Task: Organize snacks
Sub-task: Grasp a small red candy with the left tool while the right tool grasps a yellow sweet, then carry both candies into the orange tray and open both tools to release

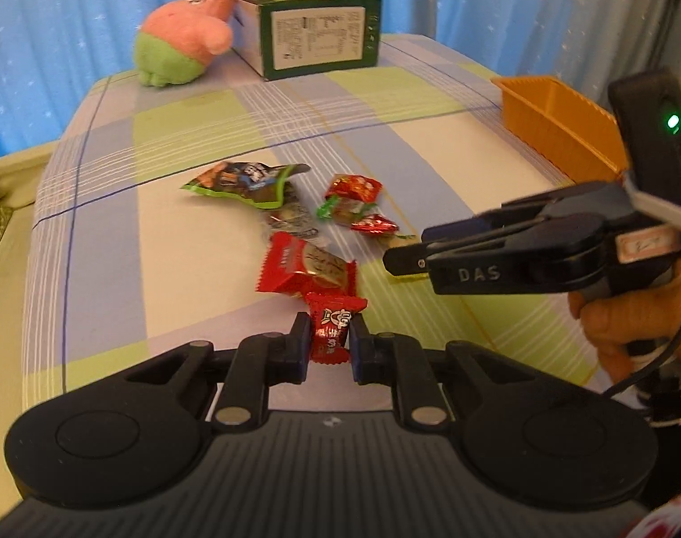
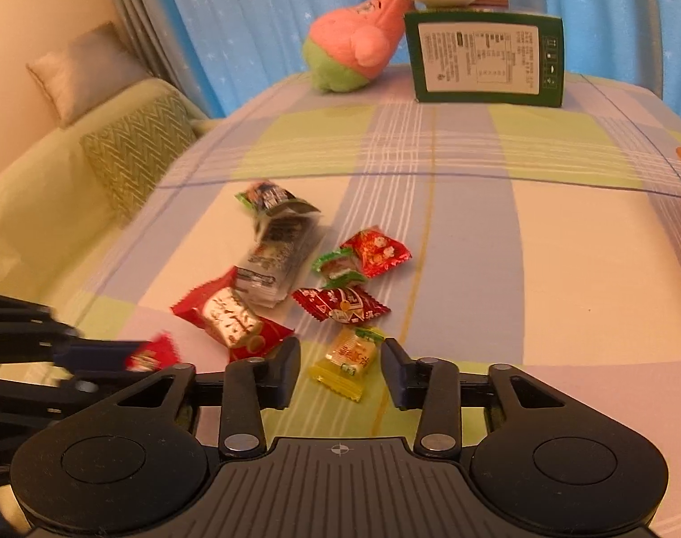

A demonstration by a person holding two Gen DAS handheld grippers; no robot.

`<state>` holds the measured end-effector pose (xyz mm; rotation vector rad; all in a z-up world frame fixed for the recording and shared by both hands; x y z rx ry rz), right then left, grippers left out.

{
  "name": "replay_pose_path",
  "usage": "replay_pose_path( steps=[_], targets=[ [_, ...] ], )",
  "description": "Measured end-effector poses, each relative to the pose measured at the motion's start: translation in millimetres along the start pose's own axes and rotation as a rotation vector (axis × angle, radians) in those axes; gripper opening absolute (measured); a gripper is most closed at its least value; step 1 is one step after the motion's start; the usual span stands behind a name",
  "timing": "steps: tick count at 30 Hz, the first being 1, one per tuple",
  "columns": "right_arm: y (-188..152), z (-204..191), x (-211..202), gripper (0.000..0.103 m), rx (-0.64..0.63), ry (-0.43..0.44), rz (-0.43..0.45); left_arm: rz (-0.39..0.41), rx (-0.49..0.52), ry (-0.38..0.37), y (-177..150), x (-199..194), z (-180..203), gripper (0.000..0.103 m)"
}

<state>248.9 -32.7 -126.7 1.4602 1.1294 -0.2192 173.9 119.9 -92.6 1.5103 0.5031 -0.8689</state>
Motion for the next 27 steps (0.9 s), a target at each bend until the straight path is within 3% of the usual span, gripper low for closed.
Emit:
replay_pose_path(
  steps=[6, 12, 27],
  targets=[
    [-5, -13, 11, 0.023, -0.093, -0.086, 0.016, 0.007, -0.044, 0.01, -3, -5, -6, 0.015],
    [-10, -13, 4, 0.022, -0.129, -0.115, 0.026, 0.008, -0.063, 0.026, -3, -11, -3, 0.015],
    [-8, 29, -116, 0.022, 0.016, -0.165, 0.128, 0.061, -0.11, 0.038, 16, -46, 59, 0.015]
  ],
)
Point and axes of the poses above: each gripper's, at about its wrist camera, not at the fingertips, and x roughly the way its jaws point, z to its right, y to its top, the point moved 1 cm from there along x, roughly the way its jaws point, and after that the axes turned 1 degree about z, right-handed, at the moved point
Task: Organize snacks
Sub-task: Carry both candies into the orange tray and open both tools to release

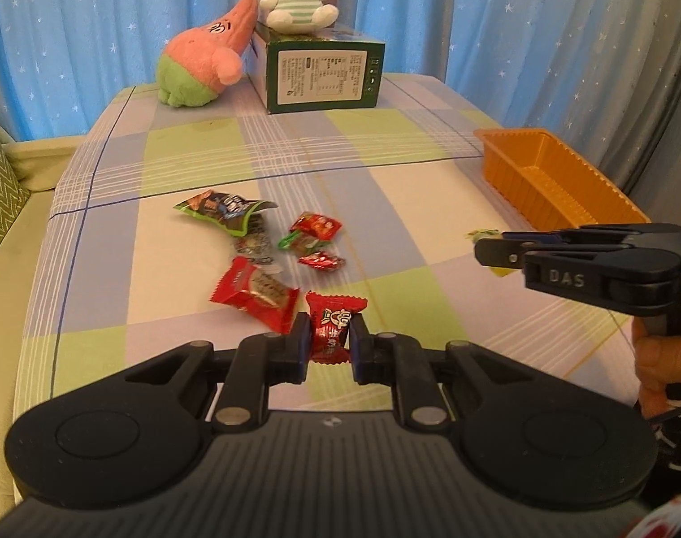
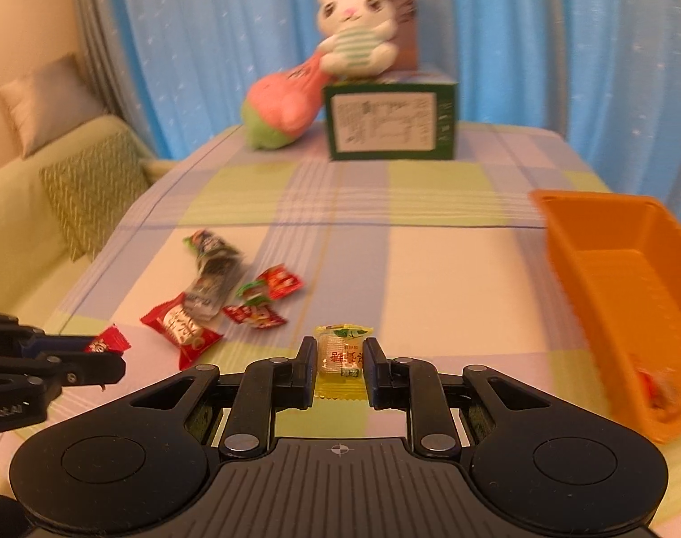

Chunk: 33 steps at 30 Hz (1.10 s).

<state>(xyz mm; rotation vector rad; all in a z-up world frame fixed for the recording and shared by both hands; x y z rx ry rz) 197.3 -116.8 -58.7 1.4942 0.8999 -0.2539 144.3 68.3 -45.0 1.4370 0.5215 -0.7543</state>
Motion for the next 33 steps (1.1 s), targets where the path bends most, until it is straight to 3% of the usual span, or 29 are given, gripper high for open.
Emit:
replay_pose_path(
  steps=[18, 33],
  targets=[
    [-1, 86, -104, 0.022, 0.132, -0.128, 0.075, 0.064, -0.023, -0.058, 27, -21, 103, 0.015],
    [-2, 141, -140, 0.022, 0.169, -0.2, 0.105, 0.066, 0.001, -0.123, 52, -14, 158, 0.015]
  ],
)
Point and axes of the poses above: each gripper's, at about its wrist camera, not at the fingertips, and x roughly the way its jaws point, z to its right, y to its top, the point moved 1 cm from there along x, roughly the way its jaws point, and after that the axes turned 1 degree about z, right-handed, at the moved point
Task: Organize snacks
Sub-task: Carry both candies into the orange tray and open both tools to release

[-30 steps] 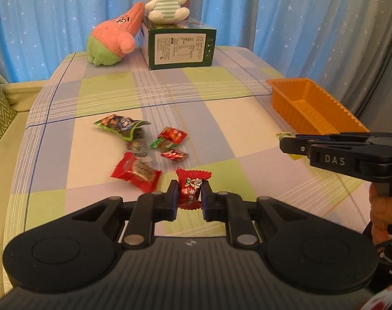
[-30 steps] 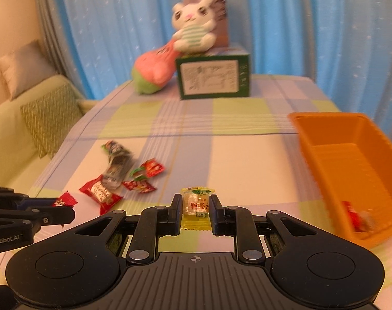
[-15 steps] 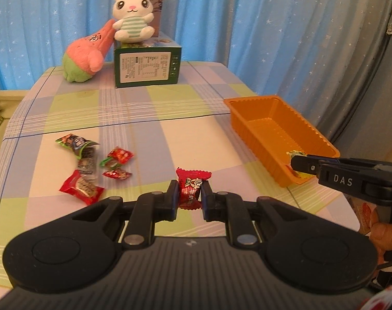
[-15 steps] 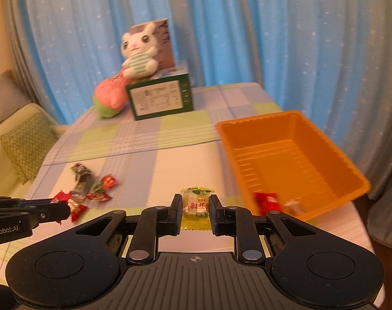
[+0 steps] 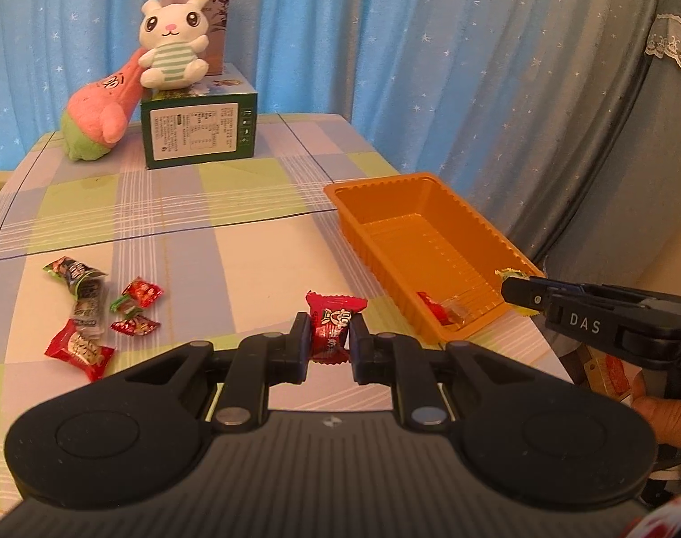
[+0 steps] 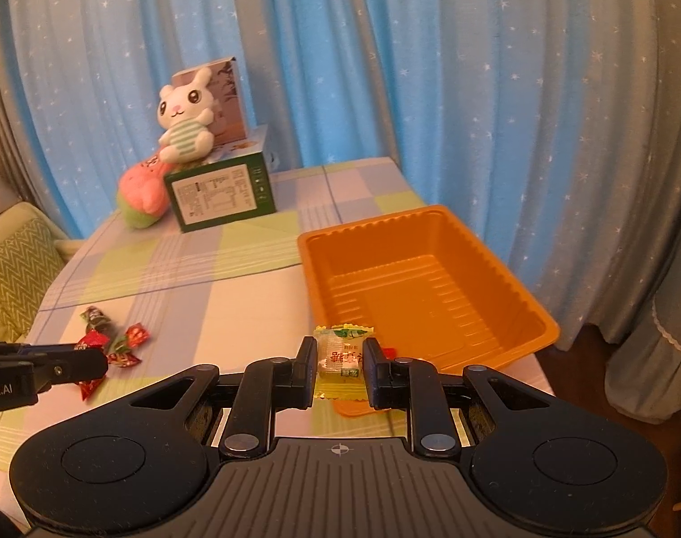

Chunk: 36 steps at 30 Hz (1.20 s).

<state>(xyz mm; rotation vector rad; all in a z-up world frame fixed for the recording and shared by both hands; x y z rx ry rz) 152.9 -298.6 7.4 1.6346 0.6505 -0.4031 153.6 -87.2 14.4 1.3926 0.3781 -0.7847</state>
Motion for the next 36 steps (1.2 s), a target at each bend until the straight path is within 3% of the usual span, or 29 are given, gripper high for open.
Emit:
replay_pose_path(
  steps=[19, 36],
  targets=[
    [14, 65, 22, 0.022, -0.004, -0.072, -0.012, -0.041, 0.071, -0.092, 28, 71, 68, 0.015],
    [34, 101, 69, 0.022, 0.023, -0.042, -0.036, -0.089, 0.086, -0.129, 53, 145, 90, 0.015]
  ],
)
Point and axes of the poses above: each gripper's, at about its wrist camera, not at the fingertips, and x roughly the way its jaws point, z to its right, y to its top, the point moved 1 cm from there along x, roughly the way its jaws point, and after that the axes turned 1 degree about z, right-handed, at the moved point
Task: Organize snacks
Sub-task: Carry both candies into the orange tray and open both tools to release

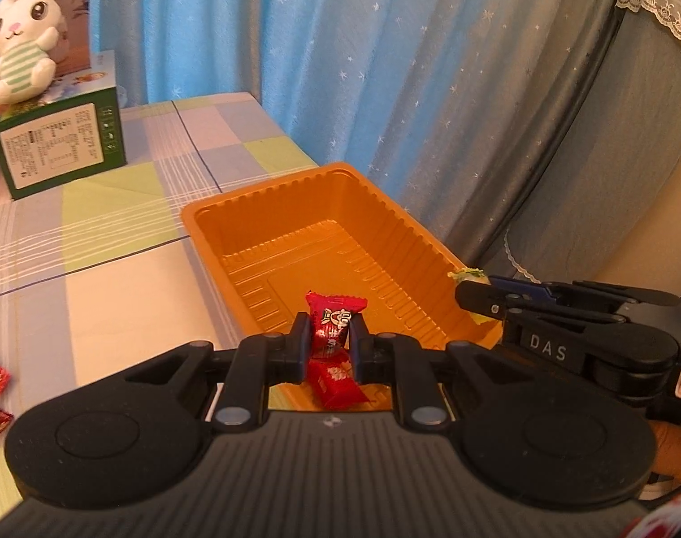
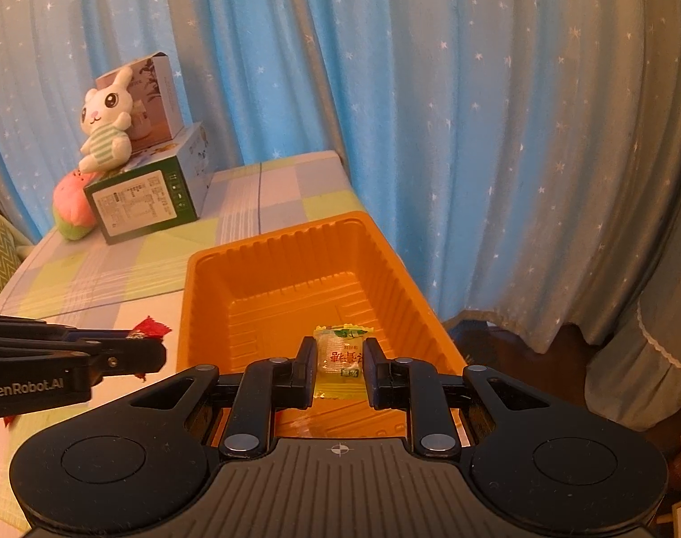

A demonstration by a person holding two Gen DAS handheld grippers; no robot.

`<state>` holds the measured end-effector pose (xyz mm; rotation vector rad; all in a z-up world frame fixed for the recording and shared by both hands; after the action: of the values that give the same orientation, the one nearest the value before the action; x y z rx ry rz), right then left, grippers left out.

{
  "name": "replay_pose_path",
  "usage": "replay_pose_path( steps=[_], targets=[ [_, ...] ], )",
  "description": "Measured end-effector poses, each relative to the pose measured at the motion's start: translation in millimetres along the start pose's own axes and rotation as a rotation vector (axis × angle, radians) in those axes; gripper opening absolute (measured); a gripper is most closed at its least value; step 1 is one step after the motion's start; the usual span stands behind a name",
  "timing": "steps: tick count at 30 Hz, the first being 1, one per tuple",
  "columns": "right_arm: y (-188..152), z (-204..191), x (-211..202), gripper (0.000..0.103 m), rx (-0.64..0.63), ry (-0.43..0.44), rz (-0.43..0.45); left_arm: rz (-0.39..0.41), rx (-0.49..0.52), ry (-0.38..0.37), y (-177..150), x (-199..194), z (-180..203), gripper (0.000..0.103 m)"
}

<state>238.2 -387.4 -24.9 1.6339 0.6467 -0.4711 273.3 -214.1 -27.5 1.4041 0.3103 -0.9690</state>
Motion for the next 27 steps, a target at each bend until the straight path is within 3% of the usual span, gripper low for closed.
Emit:
replay_pose_path(
  steps=[15, 18, 27],
  targets=[
    [-2, 11, 23, 0.022, 0.017, -0.005, -0.033, -0.03, -0.009, -0.015, -1, 32, 2, 0.016],
    [-4, 13, 23, 0.022, 0.023, -0.006, -0.034, -0.028, -0.021, -0.009, -1, 32, 0, 0.029],
    [-4, 14, 22, 0.022, 0.04, 0.008, -0.035, -0.012, -0.029, 0.036, -9, 13, -13, 0.035]
  ],
)
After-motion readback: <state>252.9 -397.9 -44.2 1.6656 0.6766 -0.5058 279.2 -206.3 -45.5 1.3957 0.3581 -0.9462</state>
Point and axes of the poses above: each gripper's, at about its wrist camera, not at the fingertips, and x roughly the way its jaws point, z to its right, y to its top, the point moved 1 cm from there along x, roughly the way its jaws point, and after that the axes turned 1 degree about z, right-handed, at the moved point
